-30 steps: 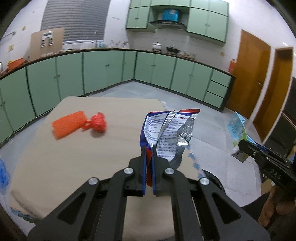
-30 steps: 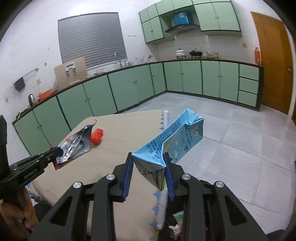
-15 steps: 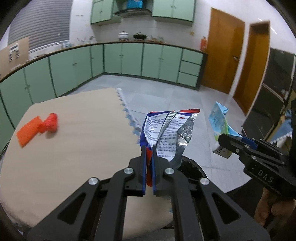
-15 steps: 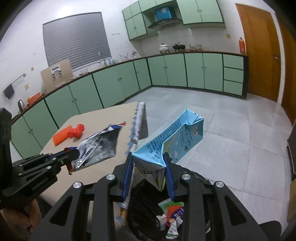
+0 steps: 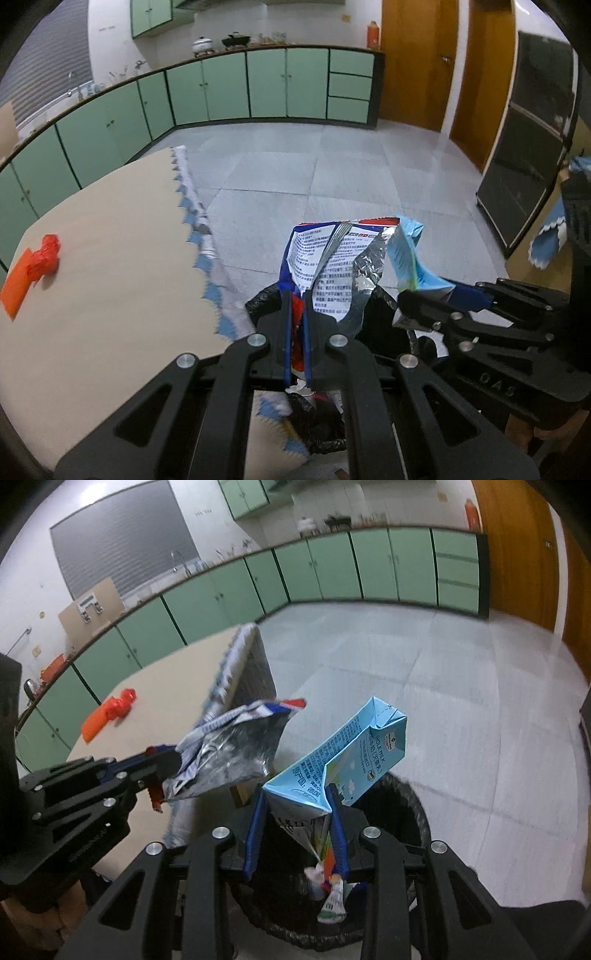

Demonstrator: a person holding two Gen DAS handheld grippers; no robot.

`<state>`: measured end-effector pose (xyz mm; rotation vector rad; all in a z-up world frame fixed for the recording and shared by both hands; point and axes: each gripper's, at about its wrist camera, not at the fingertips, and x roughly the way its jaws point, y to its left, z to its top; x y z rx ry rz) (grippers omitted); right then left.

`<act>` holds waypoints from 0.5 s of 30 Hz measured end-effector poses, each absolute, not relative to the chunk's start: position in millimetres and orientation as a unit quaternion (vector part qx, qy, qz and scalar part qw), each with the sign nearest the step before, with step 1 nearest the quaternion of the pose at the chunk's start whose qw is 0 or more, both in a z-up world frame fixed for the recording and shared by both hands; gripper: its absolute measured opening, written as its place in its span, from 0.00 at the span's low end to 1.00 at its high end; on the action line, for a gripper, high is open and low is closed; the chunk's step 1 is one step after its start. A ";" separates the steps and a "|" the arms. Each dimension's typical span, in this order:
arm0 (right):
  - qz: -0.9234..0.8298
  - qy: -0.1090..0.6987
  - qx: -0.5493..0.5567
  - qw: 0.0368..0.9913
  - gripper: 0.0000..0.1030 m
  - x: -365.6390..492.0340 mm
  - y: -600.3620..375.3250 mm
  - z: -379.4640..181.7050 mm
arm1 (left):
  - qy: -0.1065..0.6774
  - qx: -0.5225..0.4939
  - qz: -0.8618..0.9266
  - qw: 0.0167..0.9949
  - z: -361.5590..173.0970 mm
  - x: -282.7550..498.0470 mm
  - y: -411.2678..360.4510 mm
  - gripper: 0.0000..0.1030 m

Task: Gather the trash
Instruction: 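Carry the chip bag and milk carton over the black bin and open both grippers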

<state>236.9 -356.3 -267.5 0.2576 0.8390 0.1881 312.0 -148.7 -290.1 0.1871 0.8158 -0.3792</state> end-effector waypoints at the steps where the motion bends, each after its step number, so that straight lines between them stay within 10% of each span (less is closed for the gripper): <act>1: 0.091 0.409 0.127 0.899 0.31 238.4 -358.3 -270.3 | 0.394 0.094 -0.184 0.895 -292.8 312.9 -152.5 0.03; 15: 0.075 0.426 0.143 0.890 0.35 246.3 -374.3 -284.6 | 0.406 0.091 -0.176 0.892 -306.8 320.1 -152.6 0.33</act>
